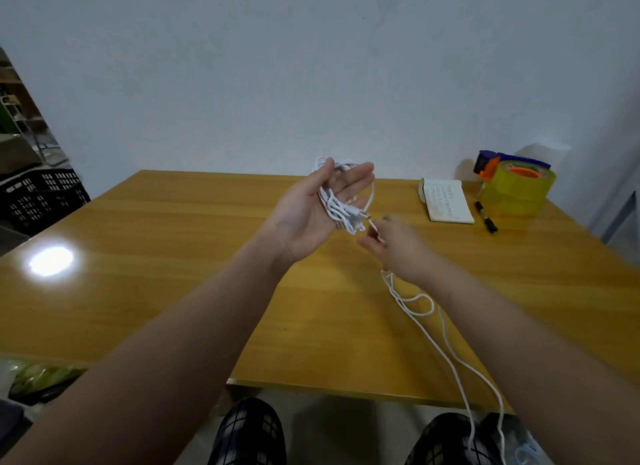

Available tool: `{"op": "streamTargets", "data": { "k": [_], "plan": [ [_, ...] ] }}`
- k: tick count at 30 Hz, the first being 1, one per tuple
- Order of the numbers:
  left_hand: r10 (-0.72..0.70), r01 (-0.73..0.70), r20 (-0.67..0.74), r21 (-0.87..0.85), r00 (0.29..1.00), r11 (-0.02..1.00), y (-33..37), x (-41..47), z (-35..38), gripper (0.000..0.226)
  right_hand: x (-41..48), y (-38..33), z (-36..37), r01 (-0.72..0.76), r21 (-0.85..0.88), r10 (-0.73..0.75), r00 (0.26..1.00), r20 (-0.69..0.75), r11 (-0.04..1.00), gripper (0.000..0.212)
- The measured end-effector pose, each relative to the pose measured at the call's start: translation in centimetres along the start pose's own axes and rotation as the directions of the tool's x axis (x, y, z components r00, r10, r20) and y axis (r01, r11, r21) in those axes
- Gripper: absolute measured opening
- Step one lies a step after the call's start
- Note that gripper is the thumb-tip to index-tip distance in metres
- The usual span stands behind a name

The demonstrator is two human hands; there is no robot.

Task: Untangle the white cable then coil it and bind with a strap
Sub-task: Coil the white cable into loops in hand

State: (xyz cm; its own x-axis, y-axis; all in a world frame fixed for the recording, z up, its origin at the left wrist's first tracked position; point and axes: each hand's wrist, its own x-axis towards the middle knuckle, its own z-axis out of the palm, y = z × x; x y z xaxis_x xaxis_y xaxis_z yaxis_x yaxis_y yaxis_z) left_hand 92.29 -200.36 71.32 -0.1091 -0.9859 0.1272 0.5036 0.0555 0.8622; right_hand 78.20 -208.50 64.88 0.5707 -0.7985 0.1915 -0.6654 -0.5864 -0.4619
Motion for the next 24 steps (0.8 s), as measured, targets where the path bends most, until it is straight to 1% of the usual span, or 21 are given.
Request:
{"op": "streamTargets", "data": {
  "k": [1,2,3,5,6,8,10,11,13,14,15,16,18,19,20,21,22,23,24],
  "plan": [
    [0.023,-0.023,-0.030,0.015,0.999,1.000,0.2,0.0,0.0,0.068,-0.1,-0.1,0.3,0.004,0.007,-0.004,1.000,0.030,1.000,0.009],
    [0.041,-0.039,-0.065,0.024,0.997,0.999,0.4,0.2,-0.1,0.065,-0.2,-0.3,0.6,0.010,-0.004,-0.010,0.998,0.056,1.000,0.014],
    [0.052,-0.051,-0.098,0.014,0.994,0.999,0.4,0.5,-0.3,0.056,-0.3,-0.6,1.0,0.023,-0.008,-0.022,0.995,0.095,1.000,0.022],
    [0.067,-0.074,-0.183,-0.032,0.981,0.997,0.2,1.4,-0.8,0.028,-0.8,-1.6,1.4,0.044,0.040,-0.050,0.985,0.163,0.998,0.030],
    [0.073,-0.084,-0.230,-0.037,0.970,0.996,0.1,1.7,-1.0,0.021,-1.0,-2.2,1.6,0.048,0.054,-0.058,0.978,0.201,0.997,0.033],
    [0.091,-0.101,-0.310,-0.016,0.946,0.995,-0.3,2.2,-1.5,0.026,-1.3,-2.6,1.9,0.089,0.006,-0.088,0.962,0.258,0.996,0.037],
    [0.129,-0.130,-0.412,0.026,0.902,0.991,-0.4,2.4,-2.0,0.018,-1.6,-2.6,1.7,0.120,-0.057,-0.099,0.953,0.286,0.991,0.036],
    [0.147,-0.146,-0.474,0.039,0.868,0.989,-0.3,2.5,-2.4,0.016,-1.8,-2.7,1.4,0.138,-0.062,-0.114,0.949,0.294,0.988,0.034],
    [0.211,-0.195,-0.598,0.093,0.773,0.976,0.4,2.9,-4.0,0.019,-2.4,-3.0,0.9,0.168,-0.039,-0.150,0.945,0.290,0.985,0.031],
    [0.264,-0.193,-0.634,0.180,0.727,0.964,0.7,2.9,-5.0,0.018,-2.8,-3.1,0.6,0.169,-0.019,-0.158,0.952,0.263,0.985,0.028],
    [0.325,-0.169,-0.635,0.294,0.701,0.941,0.9,3.0,-6.0,0.020,-3.1,-3.0,0.3,0.165,-0.001,-0.161,0.963,0.214,0.986,0.026],
    [0.371,-0.121,-0.612,0.410,0.698,0.904,1.1,2.8,-6.8,0.027,-3.4,-2.9,-0.2,0.162,0.001,-0.161,0.975,0.156,0.987,0.024],
    [0.412,-0.028,-0.536,0.585,0.737,0.811,0.8,2.3,-7.1,0.037,-3.8,-2.4,-1.0,0.162,-0.011,-0.161,0.986,0.051,0.987,0.021],
    [0.435,0.013,-0.474,0.687,0.765,0.726,0.3,2.0,-6.9,0.038,-3.9,-2.3,-1.3,0.178,0.031,-0.178,0.984,0.005,0.984,0.019],
    [0.451,0.043,-0.400,0.784,0.798,0.619,-0.3,1.7,-6.4,0.039,-3.9,-2.4,-1.4,0.205,0.102,-0.202,0.979,-0.033,0.973,0.018],
    [0.453,0.046,-0.324,0.851,0.831,0.524,-1.0,1.6,-6.0,0.039,-3.9,-2.6,-1.4,0.245,0.177,-0.237,0.969,-0.068,0.953,0.020],
    [0.426,0.033,-0.270,0.873,0.863,0.487,-1.5,1.4,-5.4,0.039,-3.8,-3.0,-1.5,0.289,0.227,-0.274,0.957,-0.096,0.930,0.022],
    [0.366,0.038,-0.252,0.863,0.896,0.503,-2.0,1.2,-5.1,0.041,-3.6,-3.3,-1.6,0.328,0.251,-0.305,0.944,-0.127,0.911,0.023],
    [0.286,0.055,-0.245,0.839,0.926,0.541,-2.3,1.0,-4.7,0.046,-3.4,-3.5,-1.7,0.353,0.251,-0.322,0.934,-0.156,0.901,0.023]
  ]
}}
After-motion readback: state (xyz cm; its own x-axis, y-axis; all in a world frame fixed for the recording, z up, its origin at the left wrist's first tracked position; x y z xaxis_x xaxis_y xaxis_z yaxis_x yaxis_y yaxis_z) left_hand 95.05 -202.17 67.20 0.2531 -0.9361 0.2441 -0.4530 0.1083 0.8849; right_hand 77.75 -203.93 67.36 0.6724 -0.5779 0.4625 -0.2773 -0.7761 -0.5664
